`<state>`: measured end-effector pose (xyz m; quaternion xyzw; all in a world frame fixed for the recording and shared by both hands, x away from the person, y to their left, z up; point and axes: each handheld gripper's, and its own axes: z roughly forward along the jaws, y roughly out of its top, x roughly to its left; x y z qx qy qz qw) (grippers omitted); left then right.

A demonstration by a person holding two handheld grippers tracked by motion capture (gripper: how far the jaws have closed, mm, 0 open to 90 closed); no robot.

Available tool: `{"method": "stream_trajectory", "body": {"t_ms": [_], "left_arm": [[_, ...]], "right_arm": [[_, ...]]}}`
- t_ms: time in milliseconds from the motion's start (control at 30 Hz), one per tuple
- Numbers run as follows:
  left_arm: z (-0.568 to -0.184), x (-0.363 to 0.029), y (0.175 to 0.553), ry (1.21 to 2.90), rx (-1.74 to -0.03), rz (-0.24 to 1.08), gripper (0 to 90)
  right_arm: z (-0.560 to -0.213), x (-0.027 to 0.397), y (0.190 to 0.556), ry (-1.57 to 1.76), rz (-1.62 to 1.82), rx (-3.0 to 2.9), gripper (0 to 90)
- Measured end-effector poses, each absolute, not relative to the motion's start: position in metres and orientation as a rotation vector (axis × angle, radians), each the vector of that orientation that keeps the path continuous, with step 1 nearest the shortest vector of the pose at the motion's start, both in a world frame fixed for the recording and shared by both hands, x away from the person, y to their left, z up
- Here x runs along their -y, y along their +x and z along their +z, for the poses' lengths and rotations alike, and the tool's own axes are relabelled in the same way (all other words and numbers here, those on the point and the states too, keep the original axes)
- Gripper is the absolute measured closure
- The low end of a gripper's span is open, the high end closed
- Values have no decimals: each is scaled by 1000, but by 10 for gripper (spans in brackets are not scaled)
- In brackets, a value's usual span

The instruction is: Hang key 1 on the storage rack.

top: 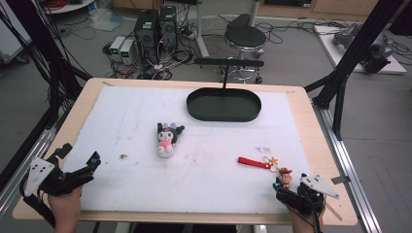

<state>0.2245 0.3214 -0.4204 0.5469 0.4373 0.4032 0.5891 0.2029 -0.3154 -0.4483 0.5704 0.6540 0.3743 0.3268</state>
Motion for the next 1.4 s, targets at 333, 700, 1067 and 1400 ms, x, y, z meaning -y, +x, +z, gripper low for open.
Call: {"method": "stream_trajectory", "body": {"t_ms": [333,700,1067,1400], "left_arm": [[-420,-322,225,1270,-1021,940,33],[-421,-324,225,1266,-1030,941,33],[-421,-324,225,1266,-1031,941,32],[-420,-324,225,1267,-1030,941,33]], "right_arm": [[-453,310,211,1561,915,-1751,100],[-455,306,215,1611,855,-1768,165],[-455,306,210,1643,839,-1762,262],[-452,307,206,1644,832,-1759,429]]}}
